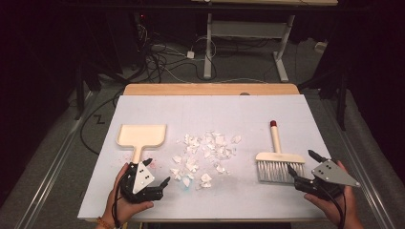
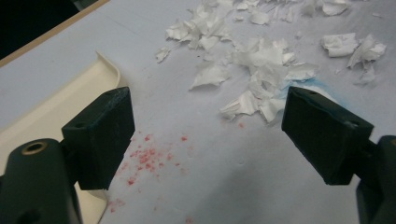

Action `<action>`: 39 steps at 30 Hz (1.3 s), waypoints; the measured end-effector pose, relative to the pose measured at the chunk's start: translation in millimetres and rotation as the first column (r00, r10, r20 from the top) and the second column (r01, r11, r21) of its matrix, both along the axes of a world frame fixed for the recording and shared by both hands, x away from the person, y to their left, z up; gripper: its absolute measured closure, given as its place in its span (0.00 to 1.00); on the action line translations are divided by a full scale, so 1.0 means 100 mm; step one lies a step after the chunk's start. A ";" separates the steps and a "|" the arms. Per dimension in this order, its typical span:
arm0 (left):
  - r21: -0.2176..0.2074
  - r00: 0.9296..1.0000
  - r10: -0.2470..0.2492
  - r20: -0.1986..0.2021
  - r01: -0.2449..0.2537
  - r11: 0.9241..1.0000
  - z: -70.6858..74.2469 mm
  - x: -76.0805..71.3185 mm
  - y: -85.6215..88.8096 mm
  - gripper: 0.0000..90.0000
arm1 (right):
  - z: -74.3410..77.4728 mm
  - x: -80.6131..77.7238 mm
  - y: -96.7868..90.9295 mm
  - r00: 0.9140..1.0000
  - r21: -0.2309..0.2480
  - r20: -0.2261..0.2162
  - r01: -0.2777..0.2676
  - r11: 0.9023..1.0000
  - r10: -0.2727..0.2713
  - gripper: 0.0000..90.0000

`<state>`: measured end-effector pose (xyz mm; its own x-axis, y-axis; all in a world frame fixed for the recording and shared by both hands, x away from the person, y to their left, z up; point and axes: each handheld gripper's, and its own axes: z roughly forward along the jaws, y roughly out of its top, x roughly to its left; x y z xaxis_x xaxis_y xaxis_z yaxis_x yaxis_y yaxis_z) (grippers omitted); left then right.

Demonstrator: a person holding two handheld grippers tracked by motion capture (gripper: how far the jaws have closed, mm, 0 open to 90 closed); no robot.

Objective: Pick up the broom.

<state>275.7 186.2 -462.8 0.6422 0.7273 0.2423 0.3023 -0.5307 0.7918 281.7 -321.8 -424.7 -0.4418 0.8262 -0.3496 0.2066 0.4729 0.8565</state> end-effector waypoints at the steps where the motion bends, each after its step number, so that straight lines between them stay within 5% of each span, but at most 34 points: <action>1: 0.005 1.000 0.000 -0.004 0.000 1.000 -0.01 0.00 0.01 0.18 | 0.01 0.00 -0.01 1.000 -0.002 0.009 0.001 1.000 -0.001 0.23; 7: -0.018 1.000 0.005 -0.015 -0.005 1.000 -0.02 0.03 0.04 0.18 | 0.01 0.02 -0.04 1.000 0.012 0.003 0.008 1.000 -0.008 0.24; 22: 0.006 1.000 0.004 -0.027 -0.004 1.000 -0.04 0.04 0.03 0.19 | 0.01 0.09 0.00 1.000 0.008 -0.006 0.021 1.000 -0.021 0.23; 29: 0.025 1.000 0.001 -0.025 -0.001 1.000 -0.05 0.03 0.01 0.19 | 0.05 0.25 0.02 0.999 0.013 -0.008 0.034 0.999 -0.033 0.24; 33: 0.026 1.000 0.002 -0.019 -0.002 1.000 -0.04 0.01 0.02 0.19 | 0.06 0.40 0.07 0.998 0.025 -0.045 0.043 0.999 -0.042 0.24; 35: 0.028 1.000 0.001 -0.023 -0.001 1.000 -0.04 0.02 0.02 0.19 | 0.08 0.55 0.11 0.991 0.026 -0.118 0.070 0.997 -0.067 0.23; 39: 0.039 0.999 -0.007 -0.034 0.008 0.999 -0.07 0.04 0.00 0.19 | 0.10 0.75 0.14 0.981 0.023 -0.161 0.110 0.994 -0.105 0.25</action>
